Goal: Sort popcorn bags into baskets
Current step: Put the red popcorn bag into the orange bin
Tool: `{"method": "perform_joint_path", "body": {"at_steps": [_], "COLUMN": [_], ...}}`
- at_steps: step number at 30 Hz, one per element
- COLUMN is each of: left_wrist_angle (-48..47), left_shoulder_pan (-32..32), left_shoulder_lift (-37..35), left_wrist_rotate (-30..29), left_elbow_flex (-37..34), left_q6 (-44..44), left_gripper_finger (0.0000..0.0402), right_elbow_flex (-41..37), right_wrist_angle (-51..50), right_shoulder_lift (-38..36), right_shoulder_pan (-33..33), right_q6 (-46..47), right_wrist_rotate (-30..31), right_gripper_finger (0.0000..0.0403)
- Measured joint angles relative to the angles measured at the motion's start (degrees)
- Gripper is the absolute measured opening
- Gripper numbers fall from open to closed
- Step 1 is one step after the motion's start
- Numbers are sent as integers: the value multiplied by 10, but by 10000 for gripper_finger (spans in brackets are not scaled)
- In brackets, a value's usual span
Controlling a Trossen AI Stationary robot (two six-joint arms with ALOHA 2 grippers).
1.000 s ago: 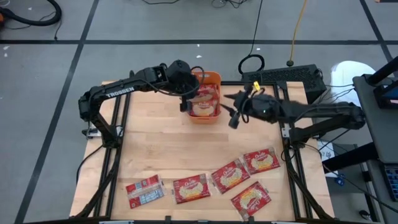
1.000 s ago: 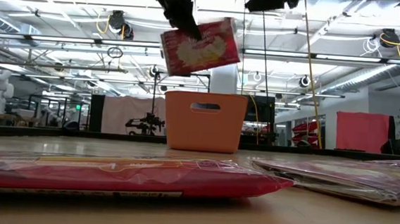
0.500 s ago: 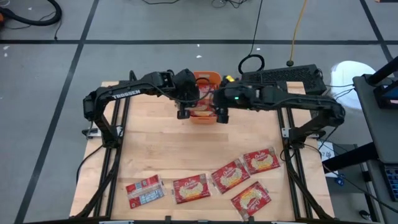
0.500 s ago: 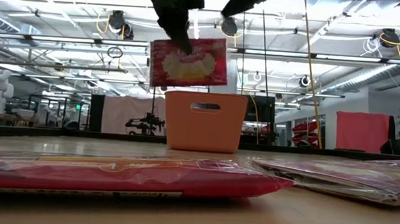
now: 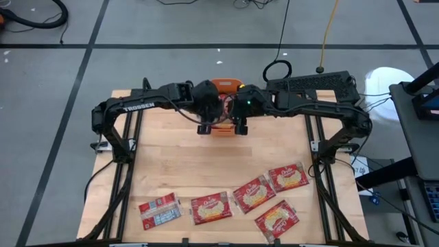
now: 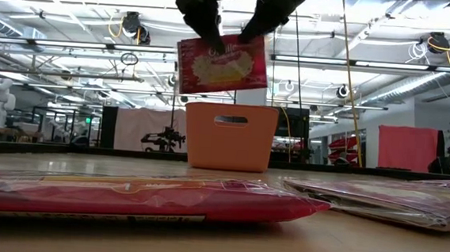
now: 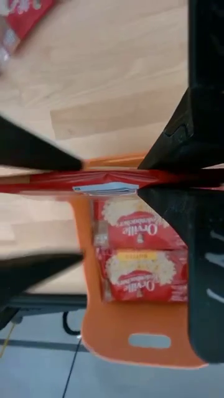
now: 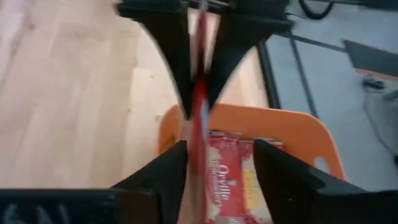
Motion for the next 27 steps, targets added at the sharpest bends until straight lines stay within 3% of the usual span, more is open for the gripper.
{"method": "perform_joint_path", "body": {"at_steps": [4, 14, 18, 23, 27], "left_wrist_angle": [14, 16, 23, 12, 15], "left_shoulder_pan": [1, 2, 2, 2, 1], "left_shoulder_lift": [0, 0, 0, -4, -6], "left_wrist_rotate": [-3, -2, -10, -30, -109], "left_elbow_flex": [0, 0, 0, 0, 0], "left_q6": [0, 0, -1, -33, -70], "left_gripper_finger": [32, 40, 45, 121, 218], "right_elbow_flex": [0, -9, -9, -24, -38], "right_wrist_angle": [-16, -18, -19, -20, -17], "right_shoulder_lift": [0, 0, 0, 0, 0], "right_shoulder_pan": [-6, -11, -18, -29, -41], "right_q6": [5, 0, 10, 14, 16], "right_wrist_rotate": [-36, -35, -36, -39, -68], "right_gripper_finger": [133, 16, 10, 6, 5]}}
